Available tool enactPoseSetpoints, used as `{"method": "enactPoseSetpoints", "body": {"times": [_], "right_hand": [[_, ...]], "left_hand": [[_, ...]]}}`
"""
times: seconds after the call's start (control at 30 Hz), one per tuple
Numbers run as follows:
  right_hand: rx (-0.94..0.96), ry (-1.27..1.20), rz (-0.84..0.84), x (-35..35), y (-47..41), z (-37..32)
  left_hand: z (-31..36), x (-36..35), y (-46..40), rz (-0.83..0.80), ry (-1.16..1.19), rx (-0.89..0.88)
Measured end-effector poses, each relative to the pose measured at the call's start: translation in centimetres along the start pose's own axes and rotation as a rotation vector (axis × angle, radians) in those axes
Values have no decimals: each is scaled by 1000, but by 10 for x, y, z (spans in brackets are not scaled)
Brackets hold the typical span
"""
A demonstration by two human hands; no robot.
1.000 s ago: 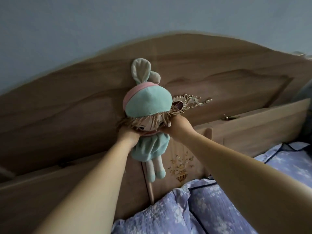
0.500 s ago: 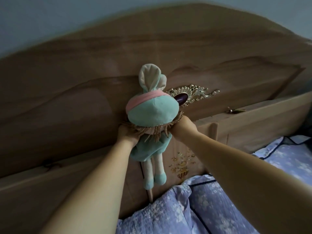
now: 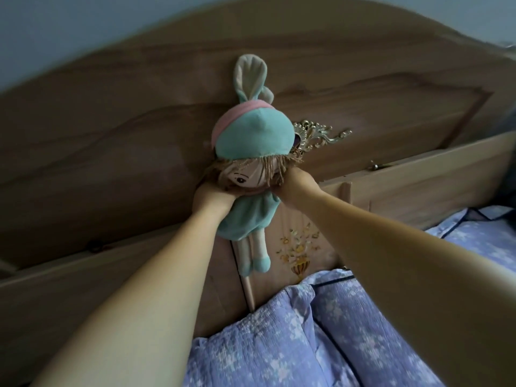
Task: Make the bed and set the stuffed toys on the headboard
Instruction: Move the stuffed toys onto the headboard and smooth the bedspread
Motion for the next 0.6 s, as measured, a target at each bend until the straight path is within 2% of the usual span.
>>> {"method": "enactPoseSetpoints", "body": {"times": [0.17, 0.33, 0.4, 0.5, 0.6], "right_hand": [[77, 1, 60, 13, 23, 8], [111, -31, 58, 13, 47, 10], [123, -45, 41, 13, 59, 14], [112, -41, 13, 13, 78, 29], [59, -2, 15, 18, 103, 56]], "left_hand": [[2, 9, 30, 151, 43, -43], [5, 9, 61, 178, -66, 63], [4, 5, 73, 176, -109, 116], [3, -13, 90, 70, -84, 191], [11, -38, 109, -16, -74, 175]]}}
Point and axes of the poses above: each hand's wrist, its own y-axis away from the middle knuckle, its own x-axis out of the back of the hand, z = x × y, the point moved 6 cm from there along -y, towards the middle knuckle, and after that the axes turned 10 degrees about -x, right-handed, at the moved point
